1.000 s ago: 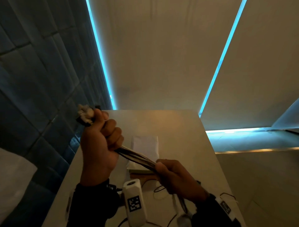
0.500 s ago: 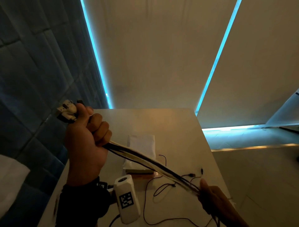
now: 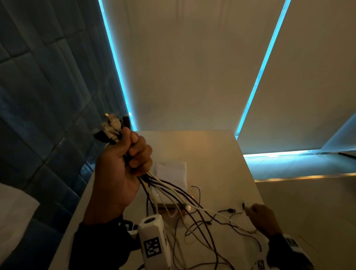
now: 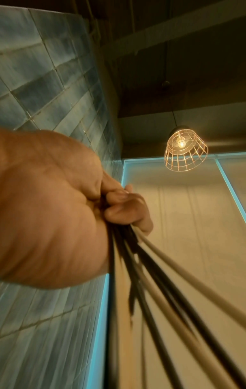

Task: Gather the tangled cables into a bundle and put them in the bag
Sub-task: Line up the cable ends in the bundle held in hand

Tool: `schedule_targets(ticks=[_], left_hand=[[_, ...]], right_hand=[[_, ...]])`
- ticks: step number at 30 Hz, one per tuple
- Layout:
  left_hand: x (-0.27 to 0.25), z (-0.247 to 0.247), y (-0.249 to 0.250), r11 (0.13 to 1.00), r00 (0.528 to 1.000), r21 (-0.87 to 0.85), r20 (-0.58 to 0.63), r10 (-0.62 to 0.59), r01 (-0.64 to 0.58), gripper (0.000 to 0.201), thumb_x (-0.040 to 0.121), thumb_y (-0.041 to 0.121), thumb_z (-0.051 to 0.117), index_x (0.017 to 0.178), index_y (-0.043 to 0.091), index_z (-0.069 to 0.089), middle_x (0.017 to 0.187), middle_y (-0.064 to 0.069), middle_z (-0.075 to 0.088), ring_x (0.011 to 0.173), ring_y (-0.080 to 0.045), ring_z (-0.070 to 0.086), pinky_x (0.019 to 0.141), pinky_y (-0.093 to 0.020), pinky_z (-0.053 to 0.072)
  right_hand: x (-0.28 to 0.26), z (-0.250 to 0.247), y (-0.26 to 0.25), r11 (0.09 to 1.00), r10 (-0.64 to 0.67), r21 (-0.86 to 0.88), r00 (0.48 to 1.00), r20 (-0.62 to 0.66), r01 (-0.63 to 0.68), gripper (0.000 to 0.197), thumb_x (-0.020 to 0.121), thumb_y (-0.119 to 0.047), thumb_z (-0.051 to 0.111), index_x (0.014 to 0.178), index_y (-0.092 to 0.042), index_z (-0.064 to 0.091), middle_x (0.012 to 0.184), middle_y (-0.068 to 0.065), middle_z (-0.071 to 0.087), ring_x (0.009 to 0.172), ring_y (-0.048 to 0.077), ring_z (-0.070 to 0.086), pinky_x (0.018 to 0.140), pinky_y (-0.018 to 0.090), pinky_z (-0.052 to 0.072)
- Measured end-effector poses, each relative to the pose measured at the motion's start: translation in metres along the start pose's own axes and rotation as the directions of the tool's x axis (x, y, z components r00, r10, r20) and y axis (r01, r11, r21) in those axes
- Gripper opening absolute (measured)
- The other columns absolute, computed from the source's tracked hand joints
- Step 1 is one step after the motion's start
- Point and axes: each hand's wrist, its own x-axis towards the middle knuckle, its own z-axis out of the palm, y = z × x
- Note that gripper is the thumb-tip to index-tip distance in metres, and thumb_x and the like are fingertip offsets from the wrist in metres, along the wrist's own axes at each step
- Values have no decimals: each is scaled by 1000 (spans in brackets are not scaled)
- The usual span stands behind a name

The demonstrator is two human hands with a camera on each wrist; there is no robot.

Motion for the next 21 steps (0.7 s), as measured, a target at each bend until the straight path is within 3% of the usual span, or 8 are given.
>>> schedule_targets(ticks=[2,4,6,8,11,15,18,21], left_hand=[[-1,5,-5,999,1000,27,1,-31,30,30,93,30,36,70,15,44,56,6,35,39,-3,28,35,-15,22],[-2,8,-8,998,999,37,6,-54,54,31,92,29,37,66,14,46,56,4,35,38,-4,27,36,-14,20],[-2,8,-10,997,998,27,15,-67,67,33,92,28,37,65,13,47,55,4,34,37,-4,27,35,-12,22],[-3,7,-10,997,997,29,27,-72,71,33,93,28,37,65,13,48,55,4,35,37,-4,28,35,-12,24],[-4,4,-12,996,997,60,28,-65,63,32,93,29,42,66,13,48,56,4,36,38,-4,28,36,-12,24],[-5,7,-15,983,996,160,-18,-90,92,29,91,29,44,69,11,42,55,2,35,39,-6,26,37,-16,20],[-4,9,-20,968,991,213,-37,-131,136,32,92,28,40,66,11,42,57,0,33,41,-7,27,39,-17,21],[-2,11,-26,950,986,263,-55,-157,166,39,96,24,37,60,12,46,60,-4,36,44,-10,33,41,-20,25]], right_hand=[[29,17,7,994,112,-27,990,88,-111,34,93,-40,54,72,-13,55,89,12,64,81,26,59,73,29,46],[48,37,12,983,183,-2,975,128,-184,44,89,-47,58,98,-4,60,109,20,63,93,33,63,80,37,54],[53,50,12,971,230,30,962,149,-237,50,89,-41,60,115,1,58,107,18,61,93,33,61,82,40,53],[50,56,5,967,253,-6,954,163,-256,45,91,-37,58,117,0,60,98,16,60,88,31,59,82,37,52],[52,60,1,957,289,-75,939,184,-280,49,94,-38,56,125,0,54,120,20,58,86,29,51,74,31,43],[53,60,0,950,305,19,935,183,-313,40,96,-30,54,116,5,55,124,25,57,84,30,48,76,34,43],[51,59,4,923,269,253,956,120,-292,17,92,-17,56,79,-6,60,87,19,66,70,30,57,74,42,54],[36,45,-20,852,196,487,980,41,-191,18,90,-11,57,73,-7,59,79,21,68,75,35,65,82,53,55]])
